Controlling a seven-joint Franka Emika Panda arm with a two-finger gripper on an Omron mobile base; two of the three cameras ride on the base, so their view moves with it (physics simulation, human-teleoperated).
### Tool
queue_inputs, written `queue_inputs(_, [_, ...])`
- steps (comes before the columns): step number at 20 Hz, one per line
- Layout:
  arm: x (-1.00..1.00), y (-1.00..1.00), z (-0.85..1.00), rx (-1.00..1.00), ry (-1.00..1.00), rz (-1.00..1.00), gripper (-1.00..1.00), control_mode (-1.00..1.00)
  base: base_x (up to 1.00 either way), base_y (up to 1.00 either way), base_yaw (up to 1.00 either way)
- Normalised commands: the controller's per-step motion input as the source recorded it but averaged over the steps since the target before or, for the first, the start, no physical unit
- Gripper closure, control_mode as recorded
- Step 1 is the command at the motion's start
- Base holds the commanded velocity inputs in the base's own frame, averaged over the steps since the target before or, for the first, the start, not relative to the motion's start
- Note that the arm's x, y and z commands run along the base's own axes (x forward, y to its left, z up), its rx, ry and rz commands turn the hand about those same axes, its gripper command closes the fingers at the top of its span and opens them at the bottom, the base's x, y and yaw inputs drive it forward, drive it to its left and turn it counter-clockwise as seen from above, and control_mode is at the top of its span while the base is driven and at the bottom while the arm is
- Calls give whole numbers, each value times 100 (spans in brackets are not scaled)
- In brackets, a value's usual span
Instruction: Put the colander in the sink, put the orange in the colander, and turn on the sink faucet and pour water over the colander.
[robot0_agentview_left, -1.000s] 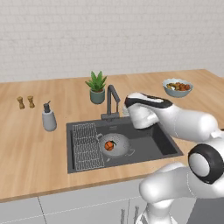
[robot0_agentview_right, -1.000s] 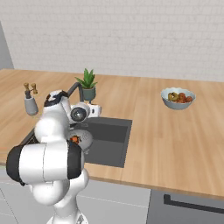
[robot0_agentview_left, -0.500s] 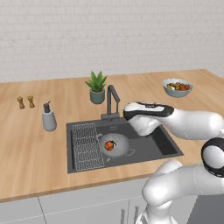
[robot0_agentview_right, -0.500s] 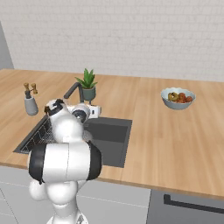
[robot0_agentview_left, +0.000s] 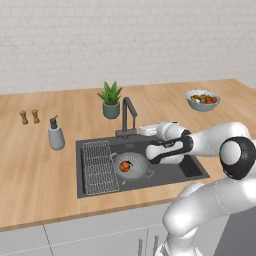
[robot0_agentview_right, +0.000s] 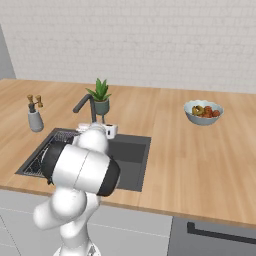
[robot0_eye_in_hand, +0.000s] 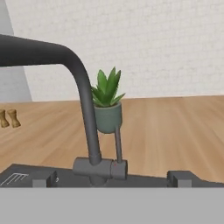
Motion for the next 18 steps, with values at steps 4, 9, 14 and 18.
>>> queue_inputs(4, [20,0,9,0,0,-1,-100,-100,0,0,0])
queue_inputs(9, [13,0,25,0,0,-2,-100,-100,0,0,0])
queue_inputs(14, [15,8,10,0,0,-4,-100,-100,0,0,0])
queue_inputs(18, [24,17,0,0,0,-3,-100,-100,0,0,0])
